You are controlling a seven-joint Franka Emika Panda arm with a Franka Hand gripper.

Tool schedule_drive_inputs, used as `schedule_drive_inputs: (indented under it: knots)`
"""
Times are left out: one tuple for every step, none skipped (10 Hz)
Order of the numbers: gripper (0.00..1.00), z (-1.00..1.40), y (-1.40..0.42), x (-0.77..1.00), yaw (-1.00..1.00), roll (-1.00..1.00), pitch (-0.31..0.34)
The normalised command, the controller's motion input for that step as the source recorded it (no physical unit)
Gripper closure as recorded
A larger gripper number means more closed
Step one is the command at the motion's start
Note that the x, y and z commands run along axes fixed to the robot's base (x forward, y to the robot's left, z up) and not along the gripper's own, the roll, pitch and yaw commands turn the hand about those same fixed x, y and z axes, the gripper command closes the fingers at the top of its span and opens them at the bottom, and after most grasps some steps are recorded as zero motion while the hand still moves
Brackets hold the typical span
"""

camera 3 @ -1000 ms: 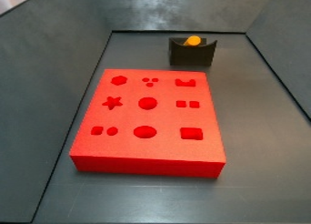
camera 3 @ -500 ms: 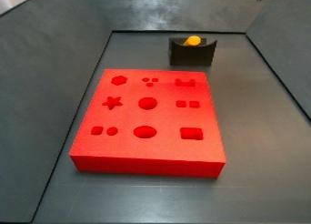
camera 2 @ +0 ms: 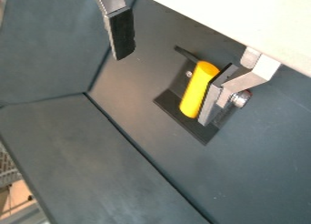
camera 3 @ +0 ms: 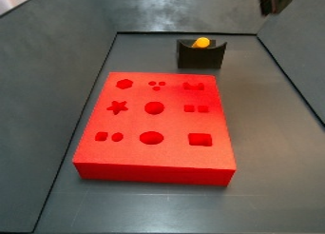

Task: Pick up the oval object. Move up. Place the oval object on the fixture. Regrasp the oval object. Move to above the board. Insert the oval object.
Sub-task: Regrasp the oval object.

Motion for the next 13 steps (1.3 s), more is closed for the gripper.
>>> schedule_drive_inputs:
  knots:
    - [0.0, -1.0, 0.07, 0.05, 0.22, 0.12, 0.072]
    - [0.0, -1.0, 0.06, 0.06, 0.21, 0.11, 0.025]
    - [0.0, -1.0, 0.06, 0.07, 0.19, 0.1, -0.032]
    - [0.0, -1.0, 0.05, 0.08, 0.17, 0.09, -0.075]
    - [0.0, -1.0, 0.05, 0.09, 0.14, 0.09, -0.109]
    - [0.0, -1.0, 0.05, 0.09, 0.09, 0.08, -0.137]
    - [0.0, -1.0, 0.04, 0.1, 0.05, 0.08, -0.147]
    - [0.0, -1.0, 0.04, 0.1, 0.01, 0.07, -0.143]
    - [0.0, -0.85, 0.02, 0.1, -0.02, 0.08, -0.123]
    - [0.0, -0.69, 0.01, 0.09, -0.04, 0.08, -0.097]
    - [0.0, -0.54, 0.01, 0.08, -0.06, 0.08, -0.071]
    - [0.0, -0.36, 0.01, 0.07, -0.06, 0.07, -0.043]
    - [0.0, -0.22, 0.01, 0.06, -0.05, 0.07, -0.021]
